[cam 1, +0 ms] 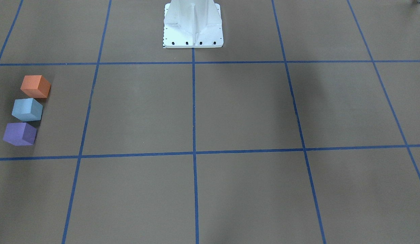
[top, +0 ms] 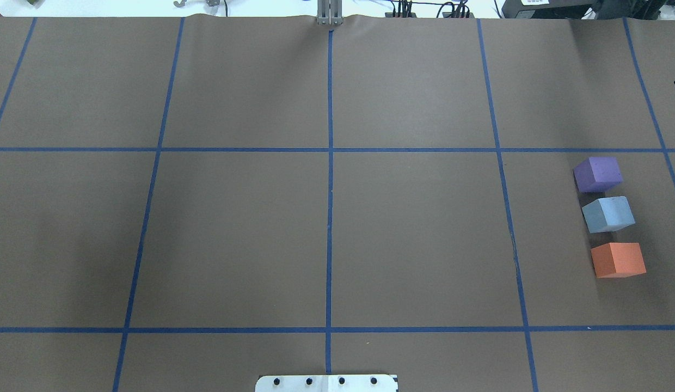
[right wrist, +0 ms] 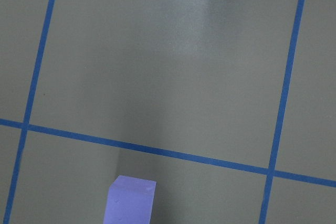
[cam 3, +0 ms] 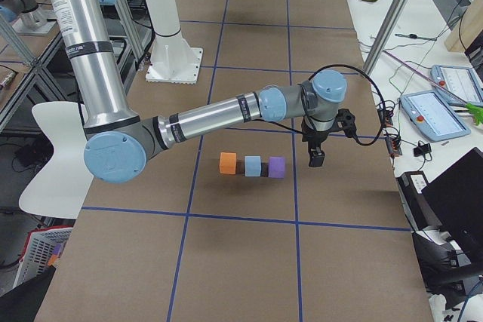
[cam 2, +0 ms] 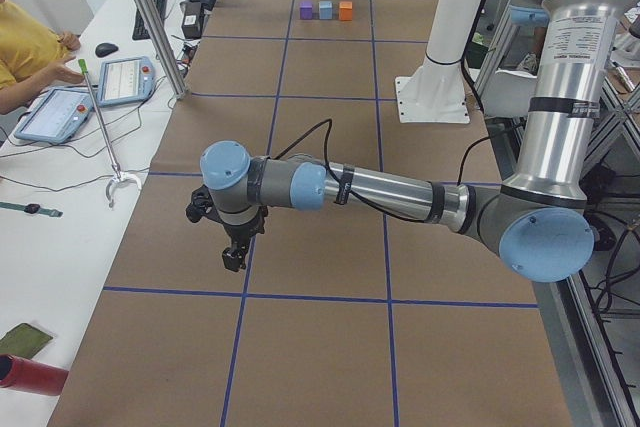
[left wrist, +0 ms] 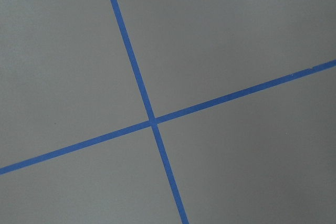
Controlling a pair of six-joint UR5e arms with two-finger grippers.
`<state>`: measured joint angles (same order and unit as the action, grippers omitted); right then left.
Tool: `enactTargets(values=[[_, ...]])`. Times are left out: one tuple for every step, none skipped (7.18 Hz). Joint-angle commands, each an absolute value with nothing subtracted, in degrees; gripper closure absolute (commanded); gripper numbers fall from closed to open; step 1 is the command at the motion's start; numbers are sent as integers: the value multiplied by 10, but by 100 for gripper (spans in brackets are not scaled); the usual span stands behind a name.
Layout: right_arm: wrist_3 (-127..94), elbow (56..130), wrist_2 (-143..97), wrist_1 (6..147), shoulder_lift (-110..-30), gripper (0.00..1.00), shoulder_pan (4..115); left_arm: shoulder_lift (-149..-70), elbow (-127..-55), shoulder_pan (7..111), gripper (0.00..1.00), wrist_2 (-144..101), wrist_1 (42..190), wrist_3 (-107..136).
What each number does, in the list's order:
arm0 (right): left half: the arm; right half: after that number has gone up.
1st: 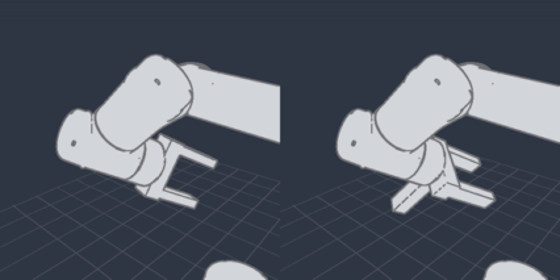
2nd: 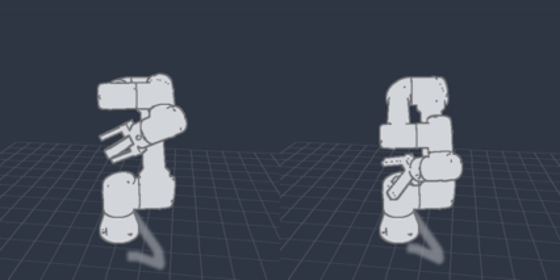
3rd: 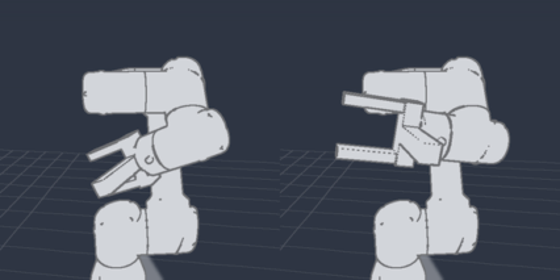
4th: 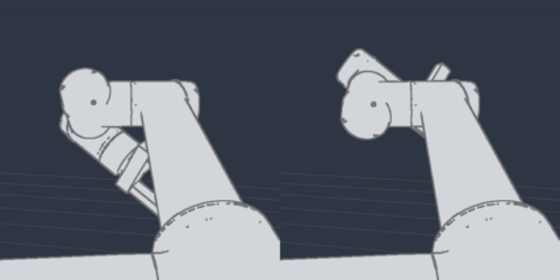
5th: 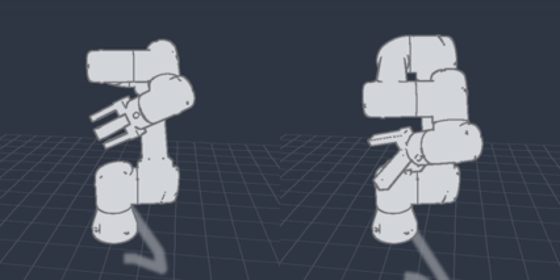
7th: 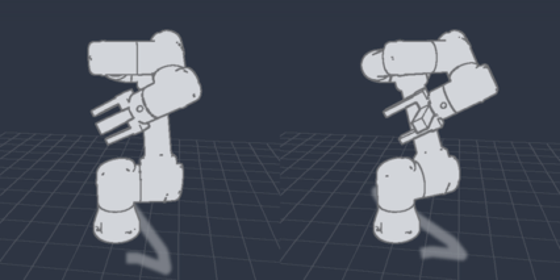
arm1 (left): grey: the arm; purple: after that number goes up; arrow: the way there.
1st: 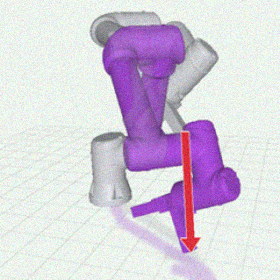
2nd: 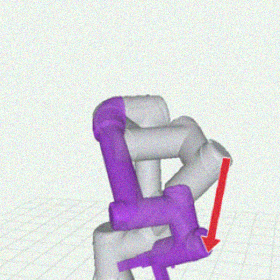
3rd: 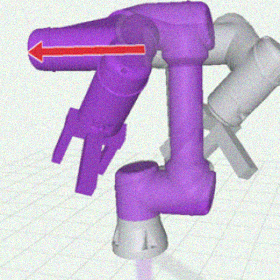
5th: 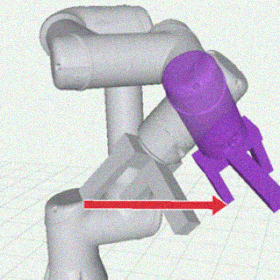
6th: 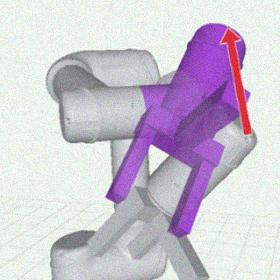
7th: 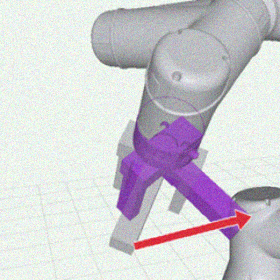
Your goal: Place blue block between orange and purple blocks
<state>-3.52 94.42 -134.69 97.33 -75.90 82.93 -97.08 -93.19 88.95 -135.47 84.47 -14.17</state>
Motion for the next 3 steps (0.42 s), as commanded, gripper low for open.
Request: enactTargets(values=[[-34, 947, -1347, 973, -761, 0, 833, -972, -933, 889, 0, -1354, 845, -142], [-35, 947, -1346, 973, -761, 0, 833, -971, -933, 889, 0, -1354, 845, -143], [-35, 948, -1348, 973, -761, 0, 835, -969, -932, 889, 0, -1354, 845, -145]])
